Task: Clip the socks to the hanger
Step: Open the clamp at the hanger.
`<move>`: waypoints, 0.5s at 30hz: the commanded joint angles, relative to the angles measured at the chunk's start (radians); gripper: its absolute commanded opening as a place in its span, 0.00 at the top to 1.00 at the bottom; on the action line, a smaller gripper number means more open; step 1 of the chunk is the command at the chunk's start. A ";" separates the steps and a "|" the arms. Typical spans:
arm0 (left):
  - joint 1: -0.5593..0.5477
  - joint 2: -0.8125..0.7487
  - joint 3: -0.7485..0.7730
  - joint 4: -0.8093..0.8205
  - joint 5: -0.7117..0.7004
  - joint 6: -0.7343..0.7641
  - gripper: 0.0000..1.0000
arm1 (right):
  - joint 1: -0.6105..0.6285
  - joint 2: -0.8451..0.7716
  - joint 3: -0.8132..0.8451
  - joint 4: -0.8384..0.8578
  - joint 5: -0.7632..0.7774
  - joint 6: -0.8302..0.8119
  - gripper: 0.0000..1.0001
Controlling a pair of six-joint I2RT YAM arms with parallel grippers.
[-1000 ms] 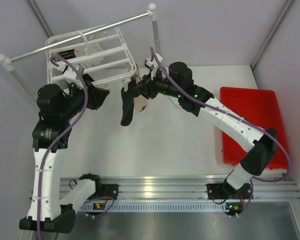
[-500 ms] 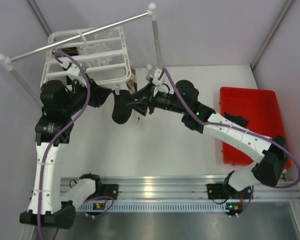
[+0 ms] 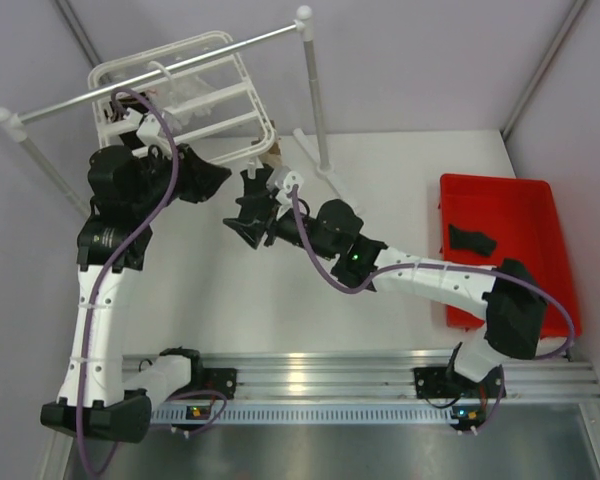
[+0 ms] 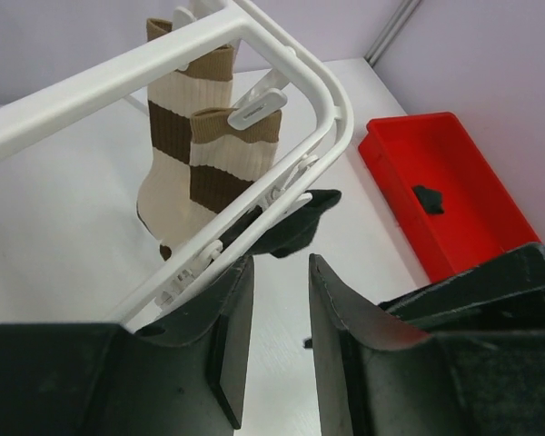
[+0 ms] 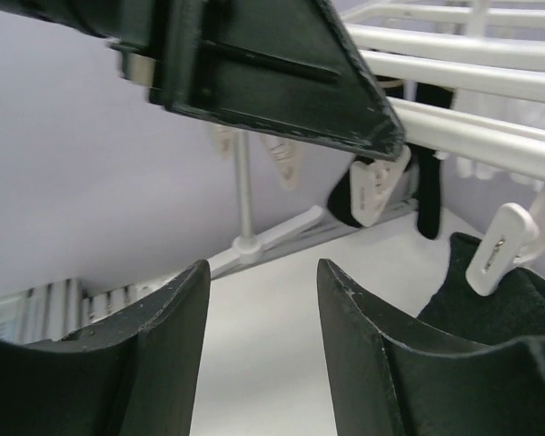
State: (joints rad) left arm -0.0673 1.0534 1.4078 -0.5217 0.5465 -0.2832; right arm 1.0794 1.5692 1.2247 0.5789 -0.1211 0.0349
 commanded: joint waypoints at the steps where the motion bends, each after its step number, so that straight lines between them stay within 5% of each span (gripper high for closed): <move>1: 0.000 0.008 0.048 0.094 0.021 -0.050 0.64 | 0.013 0.055 0.039 0.162 0.191 -0.061 0.50; 15: 0.000 0.013 0.068 0.098 0.024 -0.059 0.64 | -0.009 0.247 0.160 0.374 0.298 -0.179 0.44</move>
State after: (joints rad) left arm -0.0673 1.0714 1.4288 -0.4713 0.5644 -0.3424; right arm 1.0767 1.8046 1.3186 0.8070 0.1566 -0.1158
